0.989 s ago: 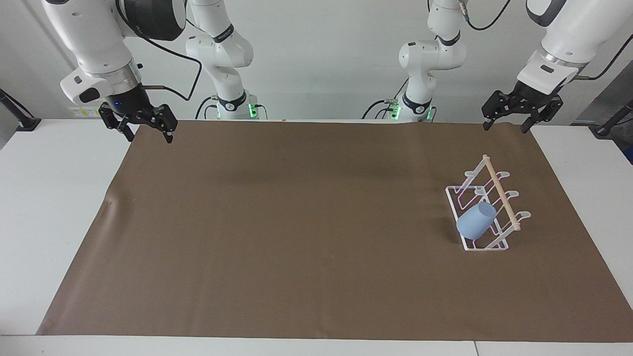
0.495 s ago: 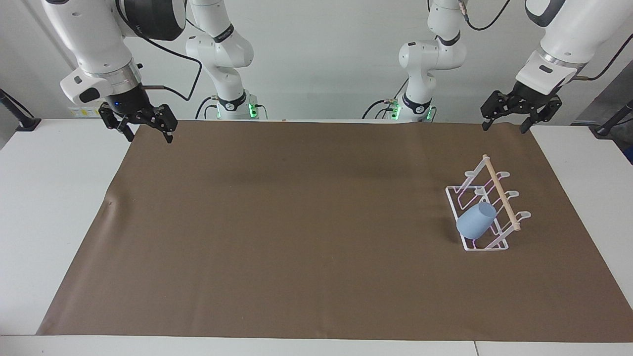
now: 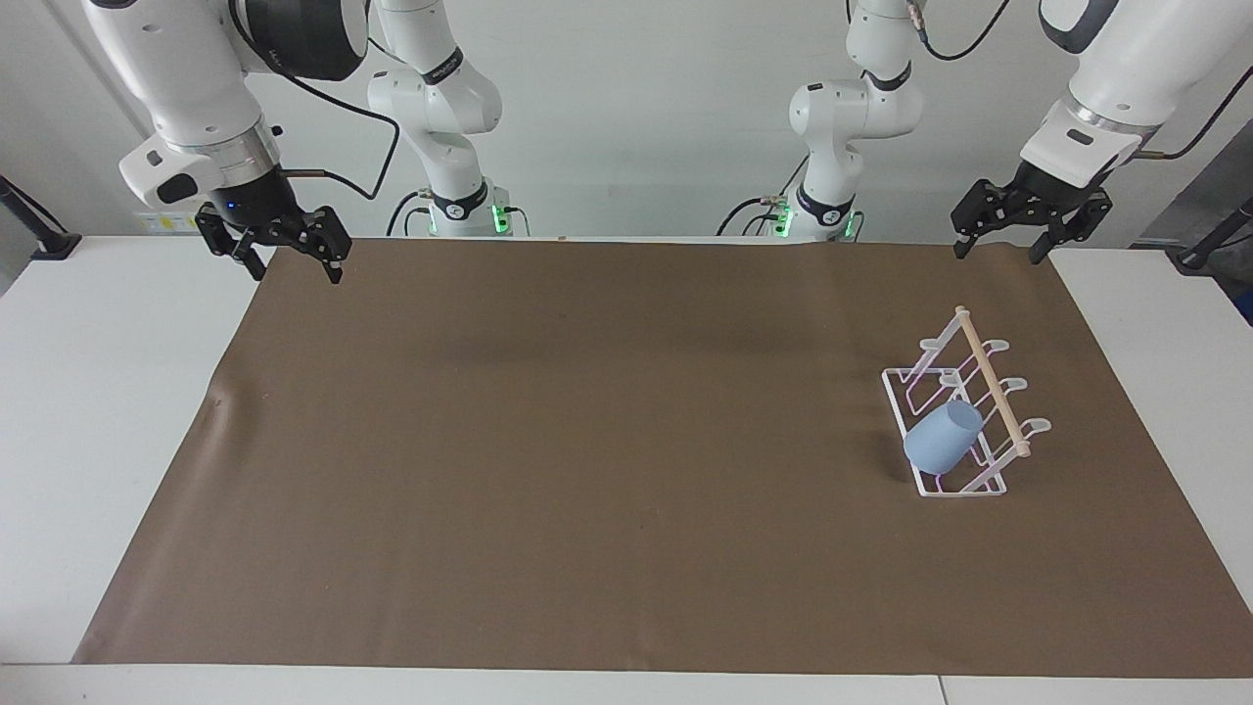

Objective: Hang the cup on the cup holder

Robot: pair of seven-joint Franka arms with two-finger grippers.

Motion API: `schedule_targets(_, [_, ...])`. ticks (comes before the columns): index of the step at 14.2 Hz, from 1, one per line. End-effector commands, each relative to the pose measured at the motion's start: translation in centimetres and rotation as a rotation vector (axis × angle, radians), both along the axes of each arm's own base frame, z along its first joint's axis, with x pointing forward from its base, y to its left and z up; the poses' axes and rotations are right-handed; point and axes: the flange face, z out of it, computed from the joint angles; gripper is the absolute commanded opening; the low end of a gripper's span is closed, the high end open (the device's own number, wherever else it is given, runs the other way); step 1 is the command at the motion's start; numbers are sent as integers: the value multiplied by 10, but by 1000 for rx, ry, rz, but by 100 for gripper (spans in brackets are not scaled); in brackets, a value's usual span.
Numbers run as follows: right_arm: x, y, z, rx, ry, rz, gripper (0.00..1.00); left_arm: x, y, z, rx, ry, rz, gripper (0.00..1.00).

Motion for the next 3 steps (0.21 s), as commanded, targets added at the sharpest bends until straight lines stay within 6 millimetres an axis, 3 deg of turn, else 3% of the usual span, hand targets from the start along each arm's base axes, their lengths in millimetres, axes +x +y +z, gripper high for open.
schedule_targets(1, [-5,-1,1,16,-3,15,100,-6,-2,1,-15,0,-14,100])
schedule_targets(3, [-5,-1,1,16,-3,15,100,-6,-2,1,-15,0,-14,100])
